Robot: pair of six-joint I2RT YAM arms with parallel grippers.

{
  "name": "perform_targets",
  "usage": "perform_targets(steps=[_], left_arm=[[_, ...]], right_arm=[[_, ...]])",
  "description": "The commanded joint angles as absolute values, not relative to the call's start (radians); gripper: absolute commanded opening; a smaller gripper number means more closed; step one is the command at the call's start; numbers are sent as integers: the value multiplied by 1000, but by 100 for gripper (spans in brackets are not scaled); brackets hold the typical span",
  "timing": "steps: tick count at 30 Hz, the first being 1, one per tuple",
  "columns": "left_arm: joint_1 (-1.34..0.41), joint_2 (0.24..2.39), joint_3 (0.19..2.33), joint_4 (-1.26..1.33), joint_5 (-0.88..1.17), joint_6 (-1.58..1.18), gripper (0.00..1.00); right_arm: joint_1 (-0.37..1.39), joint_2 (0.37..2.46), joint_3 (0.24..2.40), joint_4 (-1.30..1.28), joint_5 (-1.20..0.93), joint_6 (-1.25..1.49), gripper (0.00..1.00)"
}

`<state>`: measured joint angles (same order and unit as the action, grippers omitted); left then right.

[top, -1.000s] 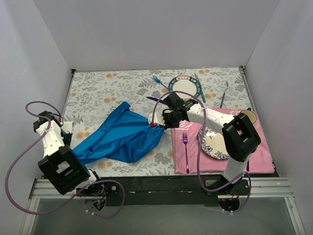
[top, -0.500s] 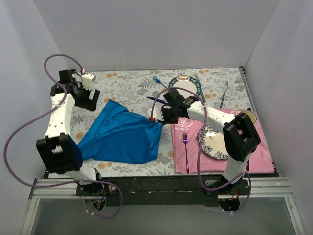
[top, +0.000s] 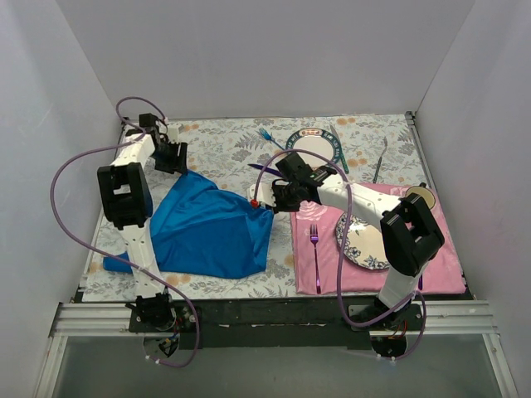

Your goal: Fold the napkin into a case and place the utensils inside

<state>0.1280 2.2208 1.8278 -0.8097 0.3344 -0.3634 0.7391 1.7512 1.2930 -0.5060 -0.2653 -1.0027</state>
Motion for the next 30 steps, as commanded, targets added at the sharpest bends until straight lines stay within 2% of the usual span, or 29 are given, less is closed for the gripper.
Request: perform_targets(steps=[1, 8, 15, 16, 21, 26, 29, 30], left_arm=[[78, 2212, 1856, -736, 288, -331, 53], [38, 2247, 1833, -703, 253, -290, 39], [34, 2235, 1787, -715, 207, -262, 10], [37, 2223, 1772, -704, 196, -264, 0], [109, 2117, 1700, -649, 124, -334, 0], [216, 1962, 1540, -635, 100, -359, 0], [259, 1878, 1445, -629, 74, -365, 0], [270, 1856, 1431, -624, 77, -365, 0]], right_arm=[[744, 1736, 1318, -492, -272, -999, 1], [744, 1749, 1328, -492, -252, -1009, 1], [739, 1764, 1338, -480, -216, -1044, 1], [738, 1769, 1336, -474, -209, -1057, 1], [704, 1831, 1383, -405, -124, -1123, 1], [707, 1951, 1577, -413, -155, -1109, 1], [758, 1997, 1650, -408, -100, -1077, 26], [764, 1999, 1652, -400, -78, -1069, 37]])
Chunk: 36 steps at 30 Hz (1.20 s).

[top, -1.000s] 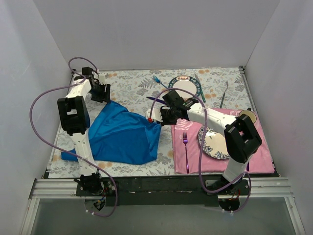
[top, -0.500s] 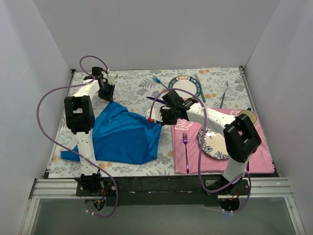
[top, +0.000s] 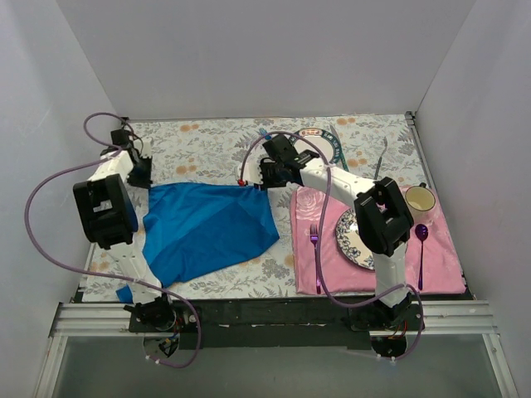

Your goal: Fold the napkin into a case and place the utensils inside

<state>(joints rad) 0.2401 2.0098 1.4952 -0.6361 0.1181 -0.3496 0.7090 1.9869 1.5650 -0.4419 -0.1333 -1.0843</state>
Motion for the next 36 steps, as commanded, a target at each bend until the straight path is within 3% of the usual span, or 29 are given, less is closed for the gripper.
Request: perform_targets(steps=[1, 3, 7, 10, 12, 15, 17, 23, 24, 28, 36], left_arm=[[288, 1836, 1416, -624, 96, -364, 0], [293, 1781, 1384, -621, 109, -350, 0], [291, 1735, 1370, -641, 143, -356, 0], [293, 1718, 1365, -649, 146, -364, 0], [291, 1697, 1355, -647, 143, -362, 0], [291, 1665, 1344, -646, 130, -368, 0], [293, 1648, 1341, -653, 144, -367, 0], [301, 1545, 1374, -702, 247, -351, 0], [325, 1526, 1390, -719, 384, -339, 0], [342, 1375, 1370, -747, 622, -246, 0], [341, 1296, 1431, -954, 793, -4, 0]], right_arm=[[765, 1987, 1652, -391, -71, -1060, 43], [750, 1956, 1625, -391, -57, -1023, 57], [677, 1830, 1552, -449, -159, -962, 67], [600, 1836, 1621, -553, -270, -817, 67], [545, 1890, 1778, -653, -365, -706, 63], [497, 2050, 2027, -814, -478, -456, 60], [477, 2146, 2081, -850, -529, -313, 60], [465, 2200, 2014, -715, -578, -155, 61], [465, 2210, 2013, -706, -577, -153, 60], [456, 2201, 1970, -631, -592, -147, 61], [430, 2206, 1913, -558, -641, -294, 71]])
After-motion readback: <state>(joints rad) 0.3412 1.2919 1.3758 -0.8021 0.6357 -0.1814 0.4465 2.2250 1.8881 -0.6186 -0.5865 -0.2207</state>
